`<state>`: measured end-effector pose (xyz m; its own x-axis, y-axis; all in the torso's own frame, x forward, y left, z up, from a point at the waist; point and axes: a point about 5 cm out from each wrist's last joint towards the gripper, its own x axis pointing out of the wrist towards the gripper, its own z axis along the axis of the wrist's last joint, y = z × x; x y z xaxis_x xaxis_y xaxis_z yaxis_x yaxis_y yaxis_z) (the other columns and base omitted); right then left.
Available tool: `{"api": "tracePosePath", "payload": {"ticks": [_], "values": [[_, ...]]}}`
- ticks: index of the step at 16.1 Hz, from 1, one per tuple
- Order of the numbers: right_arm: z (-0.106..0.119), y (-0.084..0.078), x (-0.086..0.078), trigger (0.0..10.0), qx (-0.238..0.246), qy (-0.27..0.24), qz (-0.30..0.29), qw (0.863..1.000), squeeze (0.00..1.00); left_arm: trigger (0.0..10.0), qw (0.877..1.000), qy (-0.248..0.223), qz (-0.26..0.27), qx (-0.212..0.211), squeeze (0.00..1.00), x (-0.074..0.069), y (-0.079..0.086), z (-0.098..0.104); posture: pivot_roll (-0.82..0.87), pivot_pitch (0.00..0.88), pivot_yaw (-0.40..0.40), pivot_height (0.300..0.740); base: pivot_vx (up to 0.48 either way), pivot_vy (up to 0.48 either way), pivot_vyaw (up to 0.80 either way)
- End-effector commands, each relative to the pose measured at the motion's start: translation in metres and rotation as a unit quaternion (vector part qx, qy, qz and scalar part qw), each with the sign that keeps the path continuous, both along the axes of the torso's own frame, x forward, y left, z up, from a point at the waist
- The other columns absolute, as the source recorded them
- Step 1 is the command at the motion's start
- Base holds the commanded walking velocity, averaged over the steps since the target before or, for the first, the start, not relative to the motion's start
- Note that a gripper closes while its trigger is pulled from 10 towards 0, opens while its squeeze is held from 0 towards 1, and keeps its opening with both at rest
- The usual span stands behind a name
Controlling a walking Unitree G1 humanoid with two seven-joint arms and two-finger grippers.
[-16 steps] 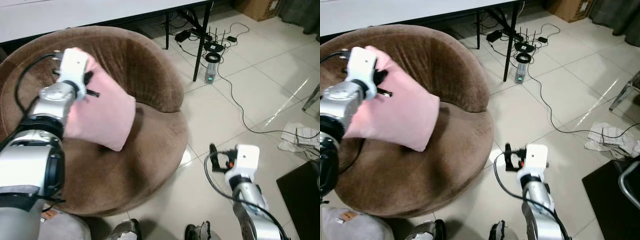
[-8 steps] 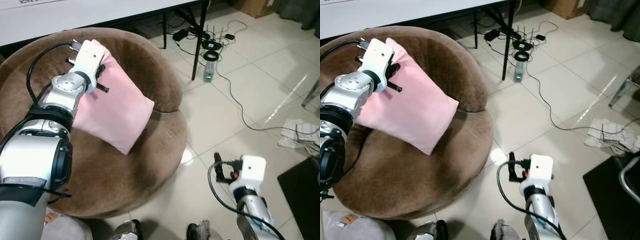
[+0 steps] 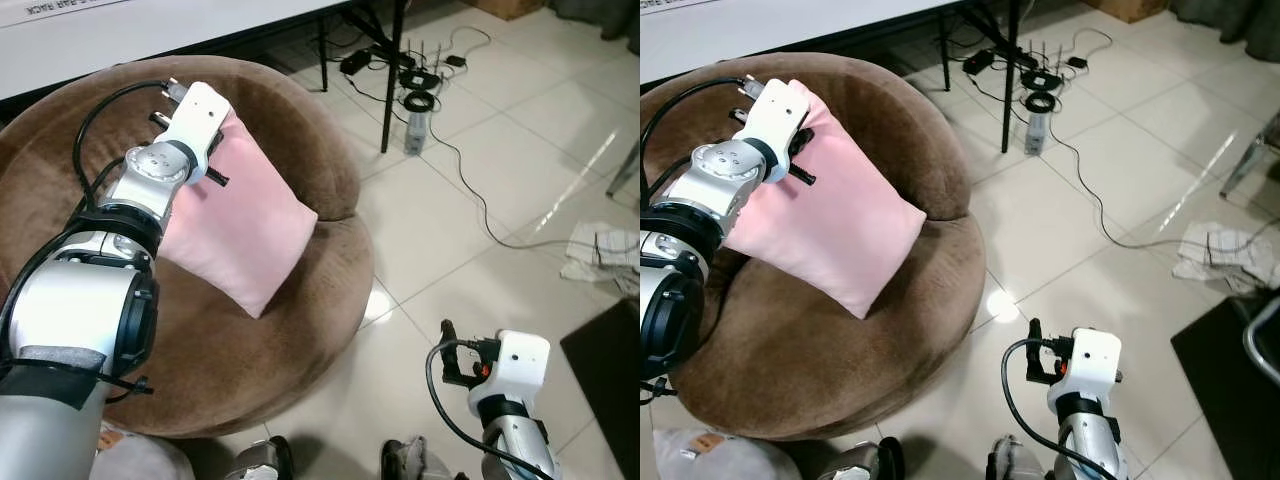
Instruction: Move the pillow to the sofa from floor
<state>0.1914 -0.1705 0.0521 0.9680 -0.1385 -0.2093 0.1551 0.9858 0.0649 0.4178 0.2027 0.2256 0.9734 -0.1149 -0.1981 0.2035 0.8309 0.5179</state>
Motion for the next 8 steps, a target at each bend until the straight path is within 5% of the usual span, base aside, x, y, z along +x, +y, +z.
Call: {"api": "tracePosePath", "payload": {"ticks": [1, 8], "values": [[-0.001, -0.001, -0.007, 10.0, -0.001, 0.01, -0.007, 1.0, 0.0, 10.0, 1.0, -0.018, 0.003, 0.002, 1.0, 0.003, -0.003, 0.013, -0.35, 0.162, 0.113, 0.74, 0.0, 0.0, 0.0], [0.0, -0.01, -0.027, 10.0, -0.012, 0.035, -0.011, 0.999, 0.0, 10.0, 1.0, 0.004, 0.017, -0.016, 1.0, 0.0, -0.003, -0.005, -0.38, 0.192, 0.083, 0.74, 0.0, 0.0, 0.0]]}}
